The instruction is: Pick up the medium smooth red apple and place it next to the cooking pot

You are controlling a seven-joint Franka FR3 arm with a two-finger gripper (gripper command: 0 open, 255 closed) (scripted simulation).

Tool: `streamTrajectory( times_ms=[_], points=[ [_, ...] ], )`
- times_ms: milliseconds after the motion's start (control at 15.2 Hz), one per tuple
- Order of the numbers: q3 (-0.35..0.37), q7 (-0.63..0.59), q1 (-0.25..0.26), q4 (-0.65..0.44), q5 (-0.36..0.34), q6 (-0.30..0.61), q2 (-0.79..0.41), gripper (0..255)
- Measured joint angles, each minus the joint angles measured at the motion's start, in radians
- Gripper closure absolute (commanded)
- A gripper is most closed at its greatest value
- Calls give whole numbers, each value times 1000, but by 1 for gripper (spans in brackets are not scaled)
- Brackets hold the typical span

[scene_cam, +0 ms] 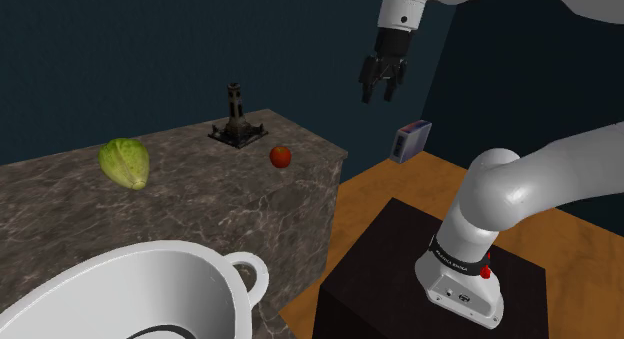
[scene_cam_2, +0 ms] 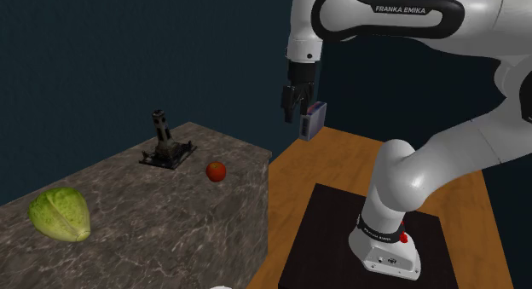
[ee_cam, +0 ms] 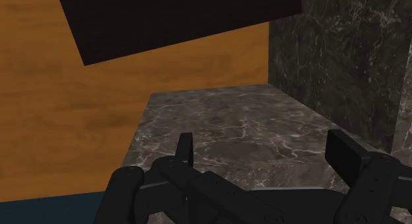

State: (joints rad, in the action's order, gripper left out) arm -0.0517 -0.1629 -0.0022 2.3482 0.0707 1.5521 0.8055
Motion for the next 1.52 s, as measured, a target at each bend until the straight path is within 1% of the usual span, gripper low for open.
streamTrajectory(
  times_ms=[132, 330, 660, 924, 990, 1254, 1518],
  points=[
    [6, -9, 0, -4, 3, 12, -17, 0],
    [34, -55, -3, 9, 14, 81, -83, 0],
    [89, -150, -8, -19, 27, 211, -256, 0],
    [125, -227, -14, -79, 25, 296, -414, 0],
    [129, -242, -19, -109, 20, 311, -462, 0],
    [153, -319, -24, -167, 4, 387, -612, 0],
    [165, -394, -27, -254, -21, 432, -762, 0]
  ],
)
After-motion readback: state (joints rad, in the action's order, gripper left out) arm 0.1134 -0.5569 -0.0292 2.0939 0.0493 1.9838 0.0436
